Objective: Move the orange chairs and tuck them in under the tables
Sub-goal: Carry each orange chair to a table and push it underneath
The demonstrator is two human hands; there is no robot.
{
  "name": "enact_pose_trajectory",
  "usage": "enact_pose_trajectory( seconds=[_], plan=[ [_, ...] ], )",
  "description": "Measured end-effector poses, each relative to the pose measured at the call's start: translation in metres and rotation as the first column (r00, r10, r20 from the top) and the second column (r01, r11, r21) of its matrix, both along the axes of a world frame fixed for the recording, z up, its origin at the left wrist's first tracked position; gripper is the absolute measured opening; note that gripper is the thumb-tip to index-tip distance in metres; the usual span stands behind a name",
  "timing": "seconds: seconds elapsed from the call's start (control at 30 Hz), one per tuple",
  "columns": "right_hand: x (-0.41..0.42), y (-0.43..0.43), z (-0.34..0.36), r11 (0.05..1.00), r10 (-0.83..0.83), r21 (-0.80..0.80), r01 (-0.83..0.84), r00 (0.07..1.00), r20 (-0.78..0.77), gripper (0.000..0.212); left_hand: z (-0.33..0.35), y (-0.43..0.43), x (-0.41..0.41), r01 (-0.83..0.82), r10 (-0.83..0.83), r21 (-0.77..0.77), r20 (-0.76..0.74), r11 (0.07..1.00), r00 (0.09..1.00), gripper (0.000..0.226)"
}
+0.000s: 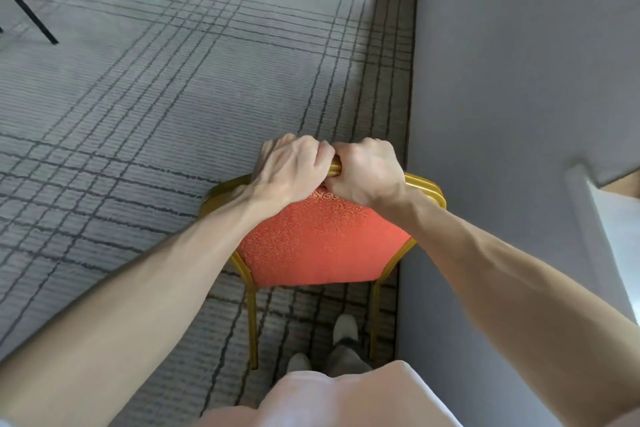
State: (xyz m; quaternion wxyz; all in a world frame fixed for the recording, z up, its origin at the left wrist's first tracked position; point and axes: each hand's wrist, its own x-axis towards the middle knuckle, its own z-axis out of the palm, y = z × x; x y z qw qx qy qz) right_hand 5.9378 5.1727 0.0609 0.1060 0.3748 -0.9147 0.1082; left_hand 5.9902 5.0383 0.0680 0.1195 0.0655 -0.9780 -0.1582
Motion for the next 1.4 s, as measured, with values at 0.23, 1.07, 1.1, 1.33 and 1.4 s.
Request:
enact_pose_trajectory(
  seconds=[0.23,1.07,1.1,1.33,1.4],
  plan=[
    [-0.053,-0.022,-0.037,0.992,0.123,-0.001,-0.123,0.991,0.046,0.021,-0.036,-0.010,-0.037,-0.169,0.166,0.042,0.061,0.985,0.984,0.048],
    [-0.379,-0.215,-0.021,0.986,0.164,-0.008,-0.169,0.943,0.291,0.024,-0.028,-0.199,-0.361,-0.360,0.342,0.100,0.160,0.928,0.926,0.045],
    [-0.394,-0.223,-0.021,0.987,0.159,-0.011,-0.163,0.943,0.293,0.024,-0.029,-0.207,-0.375,-0.370,0.357,0.077,0.143,0.926,0.923,0.045],
    [-0.518,-0.318,-0.028,0.982,0.121,0.105,-0.156,0.953,0.278,0.027,-0.038,-0.300,-0.498,-0.286,0.271,0.109,0.131,0.952,0.954,0.049],
    [-0.539,-0.342,-0.023,0.975,0.137,0.130,-0.181,0.949,0.285,0.026,-0.035,-0.324,-0.516,-0.271,0.256,0.114,0.126,0.956,0.958,0.050]
  ],
)
